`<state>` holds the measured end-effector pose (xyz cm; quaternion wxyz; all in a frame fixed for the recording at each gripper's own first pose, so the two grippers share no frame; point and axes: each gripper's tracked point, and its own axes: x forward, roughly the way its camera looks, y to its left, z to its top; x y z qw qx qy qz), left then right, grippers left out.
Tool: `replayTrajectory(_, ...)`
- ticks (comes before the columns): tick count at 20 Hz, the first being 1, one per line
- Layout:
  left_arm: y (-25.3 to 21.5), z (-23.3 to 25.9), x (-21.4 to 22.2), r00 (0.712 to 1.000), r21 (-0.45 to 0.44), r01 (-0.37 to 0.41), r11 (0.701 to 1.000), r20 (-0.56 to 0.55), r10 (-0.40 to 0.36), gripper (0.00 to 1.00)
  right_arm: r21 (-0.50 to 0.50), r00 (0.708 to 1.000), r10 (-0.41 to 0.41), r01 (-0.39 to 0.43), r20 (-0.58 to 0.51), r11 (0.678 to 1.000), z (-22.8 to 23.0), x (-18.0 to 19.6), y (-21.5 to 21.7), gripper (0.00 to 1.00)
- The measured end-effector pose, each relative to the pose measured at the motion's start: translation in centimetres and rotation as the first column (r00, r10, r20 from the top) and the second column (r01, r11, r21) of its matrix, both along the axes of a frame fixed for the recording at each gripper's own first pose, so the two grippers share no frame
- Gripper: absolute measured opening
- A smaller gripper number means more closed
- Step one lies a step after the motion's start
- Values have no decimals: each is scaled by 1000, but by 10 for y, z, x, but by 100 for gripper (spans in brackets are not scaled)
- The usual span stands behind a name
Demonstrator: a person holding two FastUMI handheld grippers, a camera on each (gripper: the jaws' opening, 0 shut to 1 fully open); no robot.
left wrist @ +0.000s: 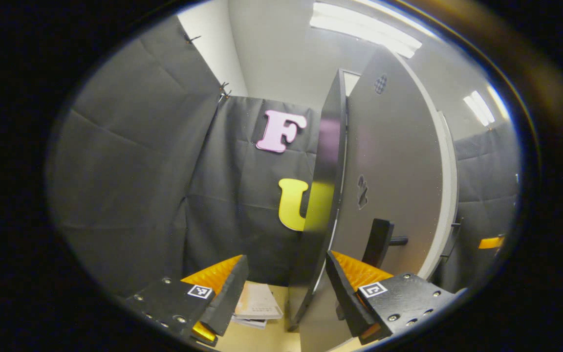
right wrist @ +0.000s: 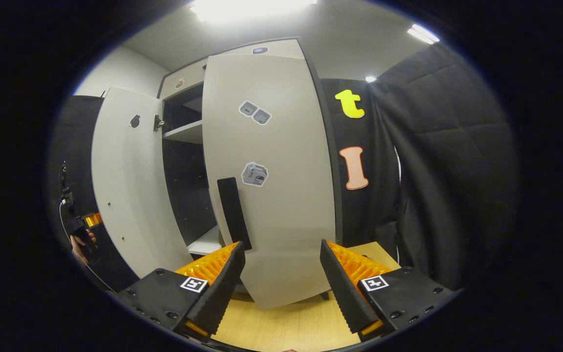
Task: Grab one shoe with the right hand and put it into the shoe cabinet, grab the other shoe with the left hand and put it into the shoe cabinet; then close the right door with the right hand and the left door with the left hand.
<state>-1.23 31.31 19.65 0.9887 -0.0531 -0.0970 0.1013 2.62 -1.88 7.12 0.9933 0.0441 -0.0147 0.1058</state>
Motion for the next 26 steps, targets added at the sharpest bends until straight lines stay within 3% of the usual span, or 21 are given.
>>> replayTrajectory(1, -2, -2, 1, 1000, -6, 1, 1000, -6, -1, 99, 12, 1000, -7, 7, 1, 1000, -1, -1, -3, 98)
replayTrajectory(2, -3, -3, 0, 1000, -6, 4, 1000, -7, -4, 92, 19, 1000, -15, 15, -2, 1000, -3, -1, -6, 98)
replayTrajectory(6, -19, 2, 2, 1000, 40, 0, 999, -19, 0, 92, 43, 999, -47, 48, -21, 998, -12, 2, -18, 99)
replayTrajectory(9, -41, 5, 13, 999, 62, 40, 997, -32, -38, 92, 66, 998, -51, 52, -24, 996, -13, 6, -20, 99)
replayTrajectory(10, -51, 5, 15, 998, 68, 59, 996, -33, -57, 99, 71, 999, -49, 51, -22, 996, -13, 8, -19, 99)
replayTrajectory(11, -63, 7, 17, 996, 81, 79, 994, -35, -76, 99, 71, 999, -48, 49, -21, 996, -13, 10, -19, 99)
replayTrajectory(14, -90, 9, 24, 994, 127, 110, 986, -31, -107, 92, 53, 999, -42, 44, -25, 998, -16, 12, -18, 99)
replayTrajectory(15, -96, 8, 30, 993, 131, 114, 985, -37, -110, 99, 43, 999, -44, 45, -25, 998, -18, 12, -20, 99)
replayTrajectory(17, -110, 6, 39, 992, 114, 126, 985, -37, -123, 99, 25, 998, -51, 52, -29, 998, -20, 13, -21, 99)
replayTrajectory(18, -118, 6, 43, 990, 98, 140, 985, -35, -137, 92, 23, 998, -50, 51, -33, 998, -21, 14, -21, 99)
replayTrajectory(19, -128, 8, 47, 987, 84, 161, 983, -25, -160, 99, 24, 998, -50, 51, -32, 998, -20, 14, -22, 99)
replayTrajectory(20, -139, 13, 52, 982, 69, 189, 980, -6, -189, 84, 24, 998, -52, 53, -31, 998, -20, 14, -23, 99)
replayTrajectory(21, -148, 18, 58, 975, 48, 220, 974, 12, -220, 84, 20, 998, -54, 55, -29, 998, -19, 15, -25, 99)
replayTrajectory(24, -166, 21, 70, 961, 8, 273, 962, 34, -273, 90, 6, 997, -71, 71, -18, 997, -16, 12, -34, 99)
replayTrajectory(26, -167, 28, 71, 964, 46, 260, 964, 35, -262, 94, 0, 996, -92, 92, -4, 996, -13, 9, -40, 99)
